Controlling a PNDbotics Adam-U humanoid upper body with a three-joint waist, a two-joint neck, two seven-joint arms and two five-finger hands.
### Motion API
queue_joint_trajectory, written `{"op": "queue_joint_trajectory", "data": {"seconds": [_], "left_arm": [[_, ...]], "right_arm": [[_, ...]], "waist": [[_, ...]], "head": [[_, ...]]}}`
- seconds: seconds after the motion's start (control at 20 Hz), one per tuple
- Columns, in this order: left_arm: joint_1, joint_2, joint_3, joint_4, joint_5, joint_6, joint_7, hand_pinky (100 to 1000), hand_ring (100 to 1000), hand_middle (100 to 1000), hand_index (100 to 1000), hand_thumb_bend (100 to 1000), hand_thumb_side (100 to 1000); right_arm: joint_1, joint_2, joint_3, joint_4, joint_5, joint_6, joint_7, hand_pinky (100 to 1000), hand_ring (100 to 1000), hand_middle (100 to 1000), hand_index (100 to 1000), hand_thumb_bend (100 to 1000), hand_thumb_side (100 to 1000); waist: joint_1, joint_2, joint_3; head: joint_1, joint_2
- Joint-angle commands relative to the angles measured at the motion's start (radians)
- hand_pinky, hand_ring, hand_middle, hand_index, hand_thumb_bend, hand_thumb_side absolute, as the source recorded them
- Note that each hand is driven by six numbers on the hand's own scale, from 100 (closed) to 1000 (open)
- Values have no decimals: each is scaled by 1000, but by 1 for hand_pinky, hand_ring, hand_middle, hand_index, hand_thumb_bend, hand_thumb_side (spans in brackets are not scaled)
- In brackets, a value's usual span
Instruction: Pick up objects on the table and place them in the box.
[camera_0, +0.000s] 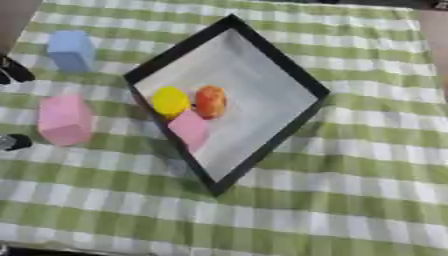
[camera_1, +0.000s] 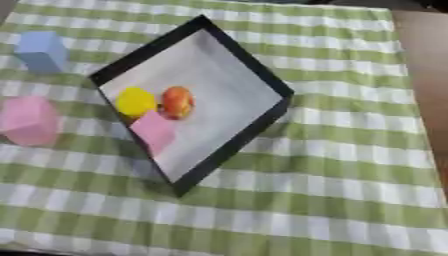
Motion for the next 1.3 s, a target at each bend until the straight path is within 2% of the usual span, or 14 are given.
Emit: {"op": "queue_joint_trajectory", "data": {"seconds": [0.05,0.4,0.7,1.05,1.3], "left_arm": [[-42,9,-18,8,3,3,-10,932,837,782,847,644,142],[-146,-45,-89,72,-88,-10,-73,941,852,799,859,673,158],[-212,-97,-145,187,-169,-33,-135,938,855,806,860,686,151],[-287,-182,-217,349,-235,-97,-173,935,861,817,865,703,138],[-306,-215,-236,414,-272,-142,-184,915,847,802,855,678,106]], "right_arm": [[-9,-15,-8,-17,-3,4,-3,816,670,683,797,411,311],[-12,-12,-5,-17,-6,6,-3,815,668,682,796,412,311],[-9,-9,-5,-17,-8,9,-7,814,667,681,796,412,313],[-7,-4,-3,-17,-12,13,-10,814,665,680,794,413,313],[-5,-1,-3,-17,-16,14,-14,814,665,679,788,413,314]], "waist": [[11,-36,-1],[12,-36,-6],[14,-34,-7],[11,-33,-8],[9,-31,-9]], "head": [[5,5],[17,5],[18,5],[12,5],[12,5]]}}
